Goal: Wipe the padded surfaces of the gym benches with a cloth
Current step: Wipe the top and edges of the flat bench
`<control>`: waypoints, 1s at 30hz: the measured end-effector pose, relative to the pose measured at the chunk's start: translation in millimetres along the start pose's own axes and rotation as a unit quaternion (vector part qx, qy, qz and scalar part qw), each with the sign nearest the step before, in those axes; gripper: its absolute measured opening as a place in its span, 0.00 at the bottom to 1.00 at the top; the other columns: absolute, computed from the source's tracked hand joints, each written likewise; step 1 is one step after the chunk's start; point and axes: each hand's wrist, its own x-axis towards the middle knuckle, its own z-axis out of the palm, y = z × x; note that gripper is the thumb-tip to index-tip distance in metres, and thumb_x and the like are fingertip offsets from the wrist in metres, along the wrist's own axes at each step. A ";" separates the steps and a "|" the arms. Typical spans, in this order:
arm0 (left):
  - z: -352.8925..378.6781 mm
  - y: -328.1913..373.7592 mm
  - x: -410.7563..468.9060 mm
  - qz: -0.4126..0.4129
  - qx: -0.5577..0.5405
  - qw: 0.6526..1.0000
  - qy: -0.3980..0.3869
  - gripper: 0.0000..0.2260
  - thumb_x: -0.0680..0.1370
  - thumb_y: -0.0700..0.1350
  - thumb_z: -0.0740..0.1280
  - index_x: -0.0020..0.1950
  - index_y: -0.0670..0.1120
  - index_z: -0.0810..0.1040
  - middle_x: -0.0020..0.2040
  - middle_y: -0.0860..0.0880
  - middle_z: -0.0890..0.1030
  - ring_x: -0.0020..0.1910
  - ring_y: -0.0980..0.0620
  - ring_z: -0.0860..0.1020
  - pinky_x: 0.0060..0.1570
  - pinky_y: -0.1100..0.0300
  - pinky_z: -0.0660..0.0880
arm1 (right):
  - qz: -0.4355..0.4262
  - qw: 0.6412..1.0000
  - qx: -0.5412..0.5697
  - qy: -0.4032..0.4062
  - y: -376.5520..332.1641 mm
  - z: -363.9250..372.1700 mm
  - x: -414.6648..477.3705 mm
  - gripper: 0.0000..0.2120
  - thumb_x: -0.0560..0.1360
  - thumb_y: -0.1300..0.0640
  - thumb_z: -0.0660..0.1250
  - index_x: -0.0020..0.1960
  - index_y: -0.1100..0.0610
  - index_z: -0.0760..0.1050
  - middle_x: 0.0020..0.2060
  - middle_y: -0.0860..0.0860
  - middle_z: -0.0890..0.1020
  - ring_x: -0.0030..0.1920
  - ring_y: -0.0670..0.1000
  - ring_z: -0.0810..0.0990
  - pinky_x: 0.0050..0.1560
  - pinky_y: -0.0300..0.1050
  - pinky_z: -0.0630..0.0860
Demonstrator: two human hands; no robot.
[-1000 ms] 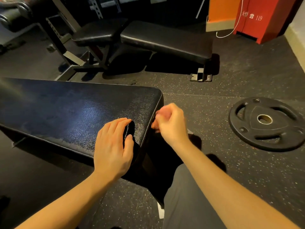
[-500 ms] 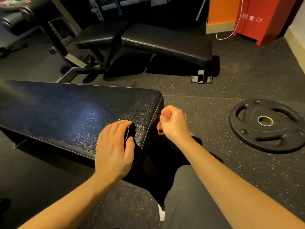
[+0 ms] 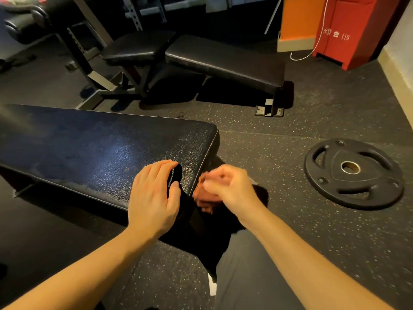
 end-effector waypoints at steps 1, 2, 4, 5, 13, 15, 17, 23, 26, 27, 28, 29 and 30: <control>-0.4 0.1 0.1 0.000 0.001 1.000 -0.003 0.20 0.80 0.51 0.57 0.69 0.48 0.75 0.68 0.50 0.77 0.67 0.50 0.72 0.67 0.54 0.66 | 0.015 0.997 -0.054 -0.060 2.9 -2.7 -6.6 0.06 0.72 0.66 0.75 0.46 0.57 0.83 0.43 0.57 0.87 0.46 0.57 0.87 0.51 0.54 0.84; -0.7 0.2 0.0 0.001 0.002 1.000 -0.006 0.20 0.80 0.51 0.56 0.69 0.48 0.75 0.68 0.51 0.77 0.67 0.50 0.72 0.67 0.54 0.66 | 0.027 0.989 -0.113 -0.093 2.0 -7.6 -8.1 0.06 0.71 0.66 0.76 0.46 0.59 0.84 0.43 0.57 0.87 0.46 0.55 0.87 0.51 0.49 0.82; -1.1 0.0 0.4 0.002 -0.001 1.000 -0.005 0.19 0.81 0.50 0.56 0.69 0.48 0.75 0.68 0.51 0.77 0.67 0.50 0.72 0.67 0.53 0.65 | 0.007 0.988 -0.150 -0.032 -6.8 -17.2 4.1 0.05 0.70 0.66 0.77 0.44 0.61 0.84 0.40 0.52 0.85 0.41 0.48 0.84 0.44 0.42 0.78; -1.3 0.4 0.2 0.000 -0.004 1.000 -0.004 0.19 0.81 0.50 0.56 0.69 0.48 0.75 0.68 0.51 0.77 0.67 0.50 0.72 0.68 0.53 0.65 | -0.010 0.989 -0.139 0.049 -14.5 -21.6 13.6 0.04 0.70 0.65 0.76 0.44 0.60 0.83 0.39 0.50 0.84 0.40 0.47 0.82 0.40 0.40 0.76; -1.5 3.2 -0.6 -0.007 -0.014 1.000 0.003 0.19 0.82 0.51 0.56 0.69 0.48 0.75 0.66 0.50 0.78 0.66 0.50 0.73 0.67 0.52 0.68 | -0.002 0.995 -0.008 0.095 -6.5 10.1 7.1 0.07 0.74 0.68 0.73 0.48 0.60 0.77 0.36 0.51 0.83 0.33 0.45 0.84 0.32 0.42 0.80; -1.9 2.3 -0.3 0.001 -0.011 1.000 0.006 0.18 0.82 0.50 0.56 0.68 0.47 0.75 0.65 0.50 0.79 0.64 0.49 0.74 0.65 0.52 0.68 | 0.043 0.995 -0.081 -0.034 1.8 4.7 -8.3 0.08 0.70 0.70 0.75 0.45 0.62 0.79 0.36 0.54 0.83 0.34 0.47 0.83 0.35 0.42 0.77; -2.4 1.9 -0.6 0.005 -0.008 1.000 0.003 0.18 0.82 0.49 0.56 0.68 0.47 0.75 0.65 0.50 0.79 0.64 0.48 0.74 0.65 0.52 0.67 | 0.081 0.980 -0.160 -0.081 2.7 -2.4 -13.8 0.08 0.67 0.68 0.77 0.41 0.59 0.81 0.37 0.54 0.84 0.40 0.51 0.84 0.43 0.46 0.78; -2.0 1.7 -0.5 0.000 -0.017 1.000 0.005 0.19 0.82 0.51 0.55 0.69 0.47 0.75 0.66 0.50 0.78 0.66 0.50 0.73 0.69 0.50 0.67 | 0.017 0.980 -0.028 0.194 -15.5 -19.6 40.4 0.12 0.74 0.60 0.74 0.55 0.57 0.76 0.49 0.51 0.80 0.49 0.49 0.80 0.46 0.44 0.77; -1.0 0.6 -0.7 -0.004 -0.028 1.000 0.012 0.19 0.81 0.50 0.55 0.69 0.47 0.75 0.66 0.50 0.78 0.66 0.50 0.73 0.69 0.51 0.66 | 0.004 0.983 0.030 0.183 -3.7 11.9 27.5 0.05 0.78 0.63 0.70 0.50 0.55 0.75 0.43 0.52 0.82 0.39 0.46 0.85 0.36 0.45 0.81; -0.7 1.0 -0.9 -0.002 -0.029 0.999 0.014 0.19 0.81 0.49 0.55 0.69 0.47 0.75 0.66 0.50 0.78 0.66 0.50 0.73 0.68 0.52 0.66 | -0.015 0.985 0.035 0.169 7.0 18.9 17.4 0.05 0.77 0.63 0.70 0.47 0.54 0.76 0.40 0.54 0.83 0.35 0.48 0.85 0.33 0.47 0.80; -0.5 1.3 -1.1 0.001 -0.030 0.999 0.016 0.18 0.81 0.49 0.56 0.68 0.47 0.75 0.65 0.50 0.79 0.65 0.50 0.73 0.68 0.52 0.66 | -0.033 0.990 0.019 0.137 16.1 21.0 4.5 0.06 0.74 0.62 0.71 0.45 0.53 0.76 0.38 0.55 0.83 0.35 0.52 0.85 0.33 0.49 0.79; -0.6 0.9 -0.3 0.006 -0.030 0.999 0.018 0.17 0.81 0.48 0.56 0.67 0.47 0.75 0.64 0.50 0.79 0.64 0.49 0.73 0.66 0.52 0.67 | -0.036 0.996 -0.008 0.087 21.6 19.5 -7.7 0.06 0.72 0.63 0.73 0.43 0.53 0.77 0.37 0.56 0.84 0.35 0.54 0.84 0.34 0.49 0.78; -0.6 0.0 0.3 0.009 -0.029 0.999 0.018 0.17 0.81 0.48 0.56 0.67 0.47 0.75 0.64 0.49 0.79 0.63 0.49 0.74 0.66 0.52 0.67 | -0.027 0.998 -0.044 0.019 23.0 15.9 -20.1 0.07 0.71 0.65 0.74 0.43 0.55 0.79 0.35 0.55 0.83 0.34 0.53 0.82 0.35 0.46 0.76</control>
